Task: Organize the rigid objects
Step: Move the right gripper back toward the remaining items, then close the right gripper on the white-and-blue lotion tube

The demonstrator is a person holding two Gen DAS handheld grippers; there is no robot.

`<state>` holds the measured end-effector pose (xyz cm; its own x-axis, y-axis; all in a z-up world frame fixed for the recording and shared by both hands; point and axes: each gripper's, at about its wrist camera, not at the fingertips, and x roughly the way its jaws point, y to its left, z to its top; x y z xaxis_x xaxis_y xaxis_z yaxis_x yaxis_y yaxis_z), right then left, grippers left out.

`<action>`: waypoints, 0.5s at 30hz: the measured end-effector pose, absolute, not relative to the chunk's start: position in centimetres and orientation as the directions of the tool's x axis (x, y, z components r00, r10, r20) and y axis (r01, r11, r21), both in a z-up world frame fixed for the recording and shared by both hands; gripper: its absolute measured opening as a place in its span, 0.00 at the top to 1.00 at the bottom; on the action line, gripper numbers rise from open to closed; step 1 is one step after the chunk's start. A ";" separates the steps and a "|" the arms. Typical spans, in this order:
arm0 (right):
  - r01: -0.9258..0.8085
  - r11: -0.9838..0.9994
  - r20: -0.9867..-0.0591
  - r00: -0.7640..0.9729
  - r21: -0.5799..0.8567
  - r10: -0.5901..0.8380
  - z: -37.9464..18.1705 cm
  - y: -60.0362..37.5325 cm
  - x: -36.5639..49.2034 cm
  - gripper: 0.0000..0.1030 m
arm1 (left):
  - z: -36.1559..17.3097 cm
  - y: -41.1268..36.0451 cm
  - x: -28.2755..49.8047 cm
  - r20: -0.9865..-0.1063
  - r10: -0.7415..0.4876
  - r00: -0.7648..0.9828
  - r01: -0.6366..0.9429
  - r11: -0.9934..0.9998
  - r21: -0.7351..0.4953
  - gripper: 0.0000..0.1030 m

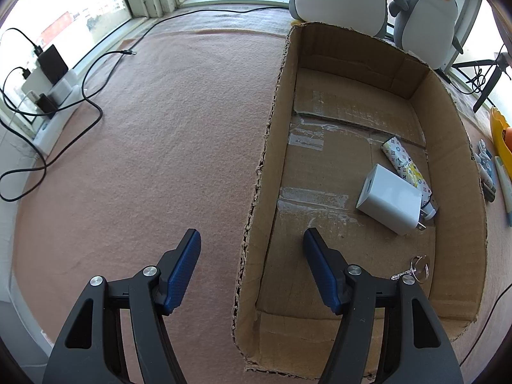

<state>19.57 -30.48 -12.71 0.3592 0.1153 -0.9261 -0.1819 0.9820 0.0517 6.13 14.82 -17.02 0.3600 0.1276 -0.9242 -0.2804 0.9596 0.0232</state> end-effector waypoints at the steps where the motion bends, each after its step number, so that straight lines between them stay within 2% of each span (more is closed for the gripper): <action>1: -0.183 0.982 -0.930 0.350 0.051 0.113 -13.1 -30.5 19.9 0.58 | -17.0 14.8 6.2 -0.924 0.128 0.359 -0.281 0.959 0.023 0.35; 15: -0.229 0.973 -0.960 0.269 0.011 0.074 -15.6 -30.7 22.5 0.57 | -17.0 14.9 6.2 -0.925 0.130 0.357 -0.282 0.959 0.026 0.35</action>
